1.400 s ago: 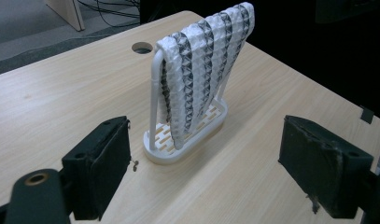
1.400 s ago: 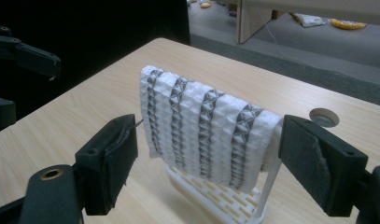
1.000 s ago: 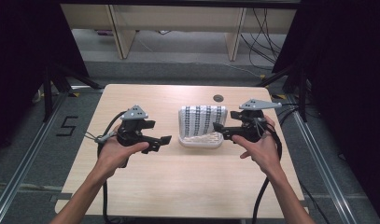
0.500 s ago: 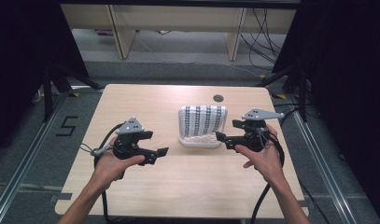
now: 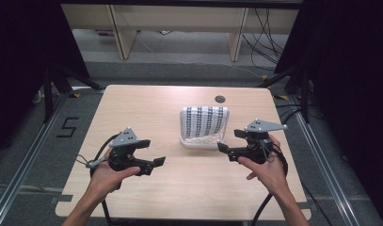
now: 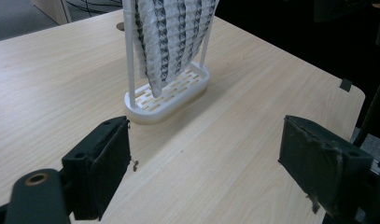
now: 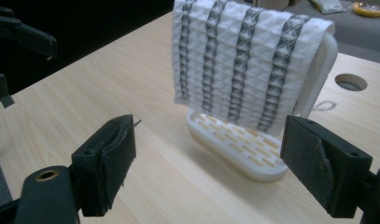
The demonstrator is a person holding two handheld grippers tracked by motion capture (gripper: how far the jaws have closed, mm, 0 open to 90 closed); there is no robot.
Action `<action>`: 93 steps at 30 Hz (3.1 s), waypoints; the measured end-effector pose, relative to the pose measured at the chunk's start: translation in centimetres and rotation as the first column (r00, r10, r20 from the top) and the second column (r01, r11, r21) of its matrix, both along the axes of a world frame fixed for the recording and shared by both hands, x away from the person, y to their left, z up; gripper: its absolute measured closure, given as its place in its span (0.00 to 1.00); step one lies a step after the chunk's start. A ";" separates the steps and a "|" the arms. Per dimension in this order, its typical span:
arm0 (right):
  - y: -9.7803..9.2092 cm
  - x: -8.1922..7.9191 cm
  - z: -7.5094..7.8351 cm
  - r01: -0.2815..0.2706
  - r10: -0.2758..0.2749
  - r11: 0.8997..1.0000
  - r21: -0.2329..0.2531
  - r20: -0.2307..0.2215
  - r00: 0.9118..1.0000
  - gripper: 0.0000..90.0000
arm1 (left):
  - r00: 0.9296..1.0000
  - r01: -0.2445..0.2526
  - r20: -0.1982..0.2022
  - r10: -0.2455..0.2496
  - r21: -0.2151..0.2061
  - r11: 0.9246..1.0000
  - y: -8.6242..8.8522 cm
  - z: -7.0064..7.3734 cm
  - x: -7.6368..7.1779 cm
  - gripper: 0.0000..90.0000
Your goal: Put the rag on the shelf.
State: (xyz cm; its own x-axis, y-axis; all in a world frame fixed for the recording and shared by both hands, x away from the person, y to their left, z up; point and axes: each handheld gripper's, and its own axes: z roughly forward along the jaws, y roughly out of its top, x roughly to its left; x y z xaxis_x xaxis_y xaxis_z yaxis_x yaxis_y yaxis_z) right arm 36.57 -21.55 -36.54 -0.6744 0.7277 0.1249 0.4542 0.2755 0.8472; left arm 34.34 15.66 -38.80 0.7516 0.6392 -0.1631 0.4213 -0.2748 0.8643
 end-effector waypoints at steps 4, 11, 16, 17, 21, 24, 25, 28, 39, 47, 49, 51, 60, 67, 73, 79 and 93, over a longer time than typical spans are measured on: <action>0.1 -0.4 -0.5 -0.007 0.007 1.000 0.002 -0.002 1.000 0.21 | 1.000 0.005 0.005 -0.005 0.036 0.999 0.1 -0.7 -0.4 0.18; 0.2 -1.3 -1.5 -0.018 0.018 1.000 -0.005 0.010 1.000 0.21 | 1.000 0.007 -0.002 -0.007 0.038 0.999 0.3 -1.9 -1.1 0.18; 0.2 -1.9 -2.0 -0.016 0.016 1.000 -0.014 -0.017 1.000 0.21 | 1.000 0.011 0.005 -0.012 0.047 0.999 0.2 -2.5 -1.6 0.18; 0.2 -1.9 -2.0 -0.016 0.016 1.000 -0.014 -0.017 1.000 0.21 | 1.000 0.011 0.005 -0.012 0.047 0.999 0.2 -2.5 -1.6 0.18; 0.2 -2.2 -2.5 -0.024 0.024 0.999 -0.022 -0.010 1.000 0.21 | 1.000 0.018 0.010 -0.019 0.061 0.998 0.3 -3.0 -2.0 0.18; 0.3 -2.5 -3.2 -0.014 0.013 1.000 -0.026 -0.025 1.000 0.21 | 1.000 0.019 0.006 -0.020 0.063 0.998 0.3 -3.8 -2.4 0.18; 0.3 -2.5 -3.2 -0.014 0.013 1.000 -0.026 -0.025 1.000 0.21 | 1.000 0.019 0.006 -0.020 0.063 0.998 0.3 -3.8 -2.4 0.18; 0.4 -2.6 -3.7 -0.024 0.023 0.999 -0.025 -0.038 0.999 0.21 | 1.000 0.018 0.000 -0.018 0.066 0.998 0.4 -4.3 -2.8 0.18; 0.0 -3.2 -5.2 -0.047 0.046 0.998 -0.047 -0.030 0.999 0.21 | 1.000 0.014 -0.001 -0.014 0.077 0.997 1.0 -5.7 -3.7 0.18; -0.2 -3.8 -6.2 -0.034 0.031 0.999 -0.029 -0.080 0.996 0.22 | 1.000 0.025 -0.020 -0.023 0.100 0.995 1.3 -6.7 -4.4 0.18; -0.4 -4.0 -6.4 -0.020 0.017 0.999 -0.041 -0.079 0.997 0.22 | 0.999 0.024 -0.024 -0.022 0.094 0.995 1.2 -7.0 -4.5 0.18; -0.4 -4.0 -6.7 -0.026 0.024 0.999 -0.032 -0.074 0.997 0.22 | 0.999 0.023 -0.026 -0.020 0.097 0.995 1.2 -7.4 -4.7 0.18; -0.6 -5.3 -8.6 -0.032 0.025 0.997 -0.065 -0.099 0.995 0.21 | 0.999 0.032 -0.007 -0.032 0.180 0.983 1.2 -9.3 -5.9 0.18; -0.5 -6.0 -10.1 -0.056 0.043 0.992 -0.112 -0.115 0.992 0.20 | 1.000 0.027 -0.009 -0.026 0.209 0.978 1.6 -10.0 -6.4 0.18; -0.6 -6.1 -10.6 -0.052 0.037 0.992 -0.112 -0.128 0.991 0.19 | 1.000 0.014 -0.019 -0.010 0.187 0.982 1.5 -10.4 -6.8 0.18; -0.7 -6.2 -11.1 -0.057 0.041 0.990 -0.128 -0.125 0.991 0.20 | 0.999 0.031 -0.023 -0.027 0.215 0.976 1.5 -10.6 -6.7 0.18; -1.0 -6.0 -11.2 -0.045 0.031 0.992 -0.115 -0.122 0.992 0.20 | 0.999 0.015 -0.042 -0.006 0.216 0.976 1.8 -10.9 -6.4 0.18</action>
